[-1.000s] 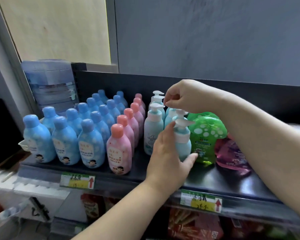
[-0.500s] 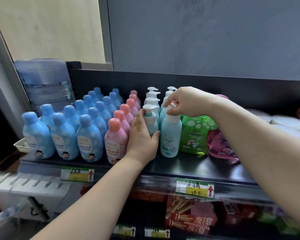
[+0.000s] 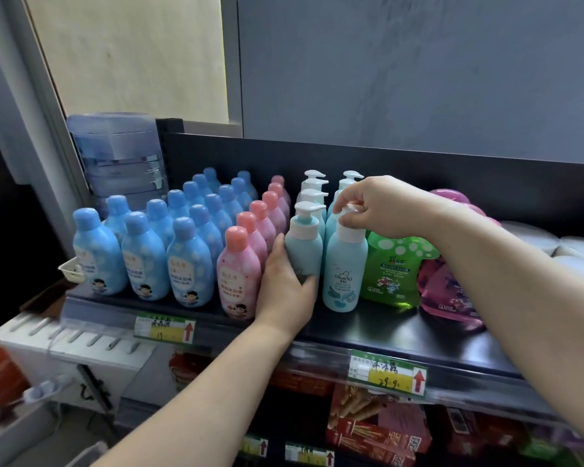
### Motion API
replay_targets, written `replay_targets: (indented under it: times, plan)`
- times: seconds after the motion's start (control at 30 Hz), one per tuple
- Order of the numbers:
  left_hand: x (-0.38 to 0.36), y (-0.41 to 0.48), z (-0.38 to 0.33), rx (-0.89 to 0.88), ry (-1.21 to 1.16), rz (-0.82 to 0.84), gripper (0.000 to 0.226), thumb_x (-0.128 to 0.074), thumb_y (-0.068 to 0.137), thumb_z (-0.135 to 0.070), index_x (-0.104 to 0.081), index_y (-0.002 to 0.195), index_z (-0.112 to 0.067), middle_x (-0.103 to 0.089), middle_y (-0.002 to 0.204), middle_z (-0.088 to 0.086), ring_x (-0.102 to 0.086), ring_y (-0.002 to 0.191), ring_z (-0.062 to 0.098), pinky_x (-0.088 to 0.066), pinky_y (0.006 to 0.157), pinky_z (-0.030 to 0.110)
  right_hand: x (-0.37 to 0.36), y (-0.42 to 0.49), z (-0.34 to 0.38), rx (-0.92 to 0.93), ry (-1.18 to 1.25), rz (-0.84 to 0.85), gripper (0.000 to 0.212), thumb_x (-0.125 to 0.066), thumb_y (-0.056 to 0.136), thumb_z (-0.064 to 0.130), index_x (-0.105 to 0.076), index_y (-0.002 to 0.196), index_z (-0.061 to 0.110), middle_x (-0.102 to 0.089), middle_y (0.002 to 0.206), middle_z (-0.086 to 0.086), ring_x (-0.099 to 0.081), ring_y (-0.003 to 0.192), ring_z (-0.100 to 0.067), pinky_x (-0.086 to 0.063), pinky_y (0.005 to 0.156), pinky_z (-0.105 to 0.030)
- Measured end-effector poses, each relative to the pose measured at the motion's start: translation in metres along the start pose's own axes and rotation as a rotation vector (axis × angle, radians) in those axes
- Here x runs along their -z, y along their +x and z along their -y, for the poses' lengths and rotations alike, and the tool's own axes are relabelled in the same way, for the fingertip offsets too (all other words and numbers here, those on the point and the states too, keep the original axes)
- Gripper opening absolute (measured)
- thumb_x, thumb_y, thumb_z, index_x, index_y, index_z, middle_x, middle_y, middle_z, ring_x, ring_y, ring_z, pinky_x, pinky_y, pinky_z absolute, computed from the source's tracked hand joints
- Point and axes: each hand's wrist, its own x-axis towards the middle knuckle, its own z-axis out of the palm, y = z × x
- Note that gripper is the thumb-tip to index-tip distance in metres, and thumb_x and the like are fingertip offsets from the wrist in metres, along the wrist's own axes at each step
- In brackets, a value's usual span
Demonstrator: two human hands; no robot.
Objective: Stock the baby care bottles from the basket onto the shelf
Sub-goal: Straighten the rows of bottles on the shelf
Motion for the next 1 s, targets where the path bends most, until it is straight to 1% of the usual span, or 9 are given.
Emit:
replay_targets:
  times: [0.13, 0.23, 0.43, 0.57, 0.7, 0.8, 0.87, 0.93, 1.0]
  plan:
    - [-0.002, 0.0, -0.002, -0.002, 0.027, -0.062, 0.065, -0.072, 0.074, -0.01, -0.043, 0.131, -0.018, -0.054, 0.123, -0.005, -0.049, 0.112, 0.007, -0.035, 0.096, 0.015, 0.001, -0.002, 0.0, 0.021, 0.005, -0.005, 0.023, -0.06, 0.091, 0.029, -0.066, 0.112, 0.027, -0.044, 0.072, 0.017, -0.041, 0.062, 0.001, -0.03, 0.053, -0.014]
    - [-0.004, 0.003, -0.003, 0.004, 0.069, -0.097, 0.065, -0.074, 0.073, -0.01, -0.043, 0.131, -0.015, -0.053, 0.123, -0.001, -0.047, 0.111, 0.01, -0.029, 0.093, 0.011, 0.002, -0.003, 0.0, 0.042, 0.001, -0.002, 0.023, -0.059, 0.091, 0.029, -0.066, 0.113, 0.026, -0.043, 0.069, 0.016, -0.041, 0.061, 0.002, -0.029, 0.052, -0.013]
    - [-0.011, 0.003, -0.007, 0.012, 0.077, -0.073, 0.072, -0.072, 0.075, -0.009, -0.037, 0.139, -0.012, -0.049, 0.133, 0.0, -0.044, 0.123, 0.011, -0.028, 0.101, 0.012, 0.003, 0.0, -0.002, 0.07, -0.016, 0.023, 0.025, -0.061, 0.09, 0.032, -0.066, 0.114, 0.025, -0.047, 0.076, 0.016, -0.044, 0.067, -0.001, -0.032, 0.055, -0.017]
    - [-0.011, 0.0, -0.011, 0.037, 0.126, -0.043, 0.093, -0.072, 0.079, -0.015, -0.013, 0.151, -0.01, -0.031, 0.152, 0.004, -0.027, 0.14, 0.013, -0.021, 0.116, 0.027, 0.006, 0.002, 0.004, 0.123, -0.044, -0.028, 0.025, -0.062, 0.088, 0.038, -0.067, 0.109, 0.024, -0.054, 0.09, 0.008, -0.049, 0.085, -0.011, -0.034, 0.071, -0.022]
    - [0.001, -0.009, -0.029, -0.016, 0.255, -0.065, 0.089, -0.066, 0.086, -0.019, -0.007, 0.152, -0.009, -0.019, 0.157, 0.004, -0.017, 0.144, 0.012, -0.009, 0.114, 0.015, 0.01, 0.008, 0.021, 0.197, -0.04, -0.17, 0.019, -0.064, 0.086, 0.037, -0.066, 0.087, 0.018, -0.059, 0.083, 0.006, -0.055, 0.083, -0.015, -0.04, 0.068, -0.027]
    - [0.02, -0.019, -0.043, -0.157, 0.257, -0.086, 0.066, -0.058, 0.09, -0.018, -0.026, 0.148, -0.014, -0.037, 0.149, 0.0, -0.033, 0.138, 0.013, -0.026, 0.115, 0.027, 0.008, 0.01, 0.039, 0.238, 0.003, -0.195, 0.017, -0.064, 0.085, 0.036, -0.067, 0.085, 0.019, -0.061, 0.081, 0.007, -0.057, 0.08, -0.015, -0.046, 0.068, -0.029]
    - [0.04, -0.024, -0.045, -0.23, 0.192, -0.136, 0.048, -0.053, 0.091, -0.018, -0.043, 0.138, -0.018, -0.052, 0.131, -0.005, -0.05, 0.122, 0.013, -0.041, 0.105, 0.033, 0.003, 0.012, 0.053, 0.275, 0.033, -0.192, 0.017, -0.064, 0.085, 0.038, -0.068, 0.087, 0.021, -0.061, 0.079, 0.009, -0.056, 0.077, -0.013, -0.046, 0.068, -0.028]
    - [0.063, -0.026, -0.041, -0.257, 0.12, -0.224, 0.036, -0.051, 0.093, -0.019, -0.051, 0.128, -0.017, -0.055, 0.12, -0.007, -0.055, 0.113, 0.011, -0.047, 0.097, 0.032, -0.002, 0.014, 0.071, 0.314, 0.04, -0.176, 0.018, -0.064, 0.086, 0.04, -0.069, 0.091, 0.023, -0.06, 0.08, 0.011, -0.054, 0.076, -0.01, -0.044, 0.068, -0.025]
    - [0.087, -0.024, -0.029, -0.271, 0.102, -0.313, 0.024, -0.052, 0.094, -0.021, -0.054, 0.118, -0.02, -0.058, 0.112, -0.007, -0.057, 0.107, 0.008, -0.049, 0.092, 0.032, -0.009, 0.017, 0.09, 0.343, 0.031, -0.159, 0.018, -0.064, 0.086, 0.04, -0.068, 0.093, 0.025, -0.059, 0.08, 0.013, -0.052, 0.076, -0.007, -0.039, 0.063, -0.014]
